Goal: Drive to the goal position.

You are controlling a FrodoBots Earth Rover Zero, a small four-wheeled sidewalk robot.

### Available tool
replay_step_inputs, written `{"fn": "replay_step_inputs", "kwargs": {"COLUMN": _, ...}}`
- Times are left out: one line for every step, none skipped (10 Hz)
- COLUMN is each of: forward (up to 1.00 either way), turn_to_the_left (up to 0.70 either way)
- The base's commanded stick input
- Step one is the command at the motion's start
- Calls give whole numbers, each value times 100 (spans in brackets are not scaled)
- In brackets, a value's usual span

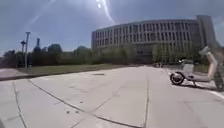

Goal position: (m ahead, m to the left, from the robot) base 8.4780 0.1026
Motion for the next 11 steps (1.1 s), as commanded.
{"fn": "replay_step_inputs", "kwargs": {"forward": 50, "turn_to_the_left": 0}}
{"fn": "replay_step_inputs", "kwargs": {"forward": 50, "turn_to_the_left": 0}}
{"fn": "replay_step_inputs", "kwargs": {"forward": 50, "turn_to_the_left": -9}}
{"fn": "replay_step_inputs", "kwargs": {"forward": 50, "turn_to_the_left": -15}}
{"fn": "replay_step_inputs", "kwargs": {"forward": 50, "turn_to_the_left": -7}}
{"fn": "replay_step_inputs", "kwargs": {"forward": 50, "turn_to_the_left": -1}}
{"fn": "replay_step_inputs", "kwargs": {"forward": 50, "turn_to_the_left": -10}}
{"fn": "replay_step_inputs", "kwargs": {"forward": 50, "turn_to_the_left": -7}}
{"fn": "replay_step_inputs", "kwargs": {"forward": 50, "turn_to_the_left": -1}}
{"fn": "replay_step_inputs", "kwargs": {"forward": 50, "turn_to_the_left": -5}}
{"fn": "replay_step_inputs", "kwargs": {"forward": 50, "turn_to_the_left": -5}}
